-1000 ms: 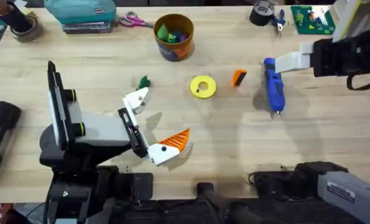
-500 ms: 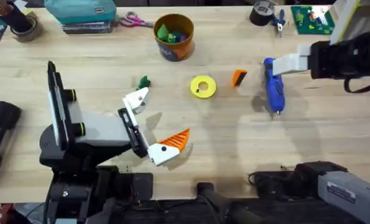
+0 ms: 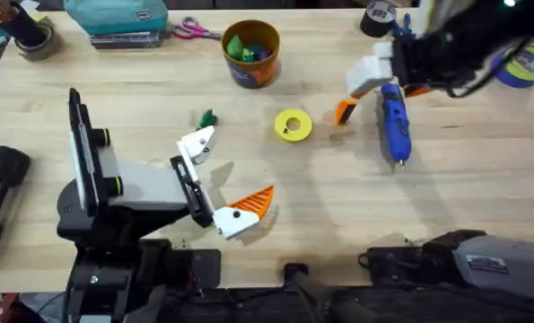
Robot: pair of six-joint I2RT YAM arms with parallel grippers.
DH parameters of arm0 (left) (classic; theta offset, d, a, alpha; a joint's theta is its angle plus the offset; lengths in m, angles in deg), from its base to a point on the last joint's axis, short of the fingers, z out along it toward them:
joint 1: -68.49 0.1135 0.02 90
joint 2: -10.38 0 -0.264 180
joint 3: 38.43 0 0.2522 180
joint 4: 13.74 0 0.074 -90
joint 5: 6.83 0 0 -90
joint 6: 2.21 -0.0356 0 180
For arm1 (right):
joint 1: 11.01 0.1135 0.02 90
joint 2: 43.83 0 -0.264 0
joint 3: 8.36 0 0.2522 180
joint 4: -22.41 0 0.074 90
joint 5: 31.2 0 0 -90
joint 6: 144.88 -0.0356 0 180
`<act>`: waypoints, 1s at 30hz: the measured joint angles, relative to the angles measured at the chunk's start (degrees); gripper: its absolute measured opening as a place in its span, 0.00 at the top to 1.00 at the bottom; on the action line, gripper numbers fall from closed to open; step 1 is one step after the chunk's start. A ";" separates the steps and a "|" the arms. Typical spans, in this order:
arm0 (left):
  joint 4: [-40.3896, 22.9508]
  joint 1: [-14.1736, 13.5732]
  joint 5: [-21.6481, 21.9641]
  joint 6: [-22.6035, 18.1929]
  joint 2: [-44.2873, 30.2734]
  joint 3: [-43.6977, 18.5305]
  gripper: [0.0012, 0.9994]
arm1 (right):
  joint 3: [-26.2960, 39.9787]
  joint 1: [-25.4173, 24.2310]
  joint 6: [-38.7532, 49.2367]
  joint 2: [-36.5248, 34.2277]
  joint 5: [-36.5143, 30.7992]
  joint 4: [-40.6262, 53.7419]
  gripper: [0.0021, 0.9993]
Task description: Pick up the gripper from the table and insert it into the empty holder that is missing its gripper. Then pick up a screw, insert it into the mounting hole, and use the screwdriver to tighten it. Finally, clean up the table by picking up the vegetable and placing it into the bucket.
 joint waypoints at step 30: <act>0.00 0.00 -0.02 0.00 0.00 0.00 0.01 | 3.68 3.10 -1.47 -20.46 -2.66 -4.58 0.00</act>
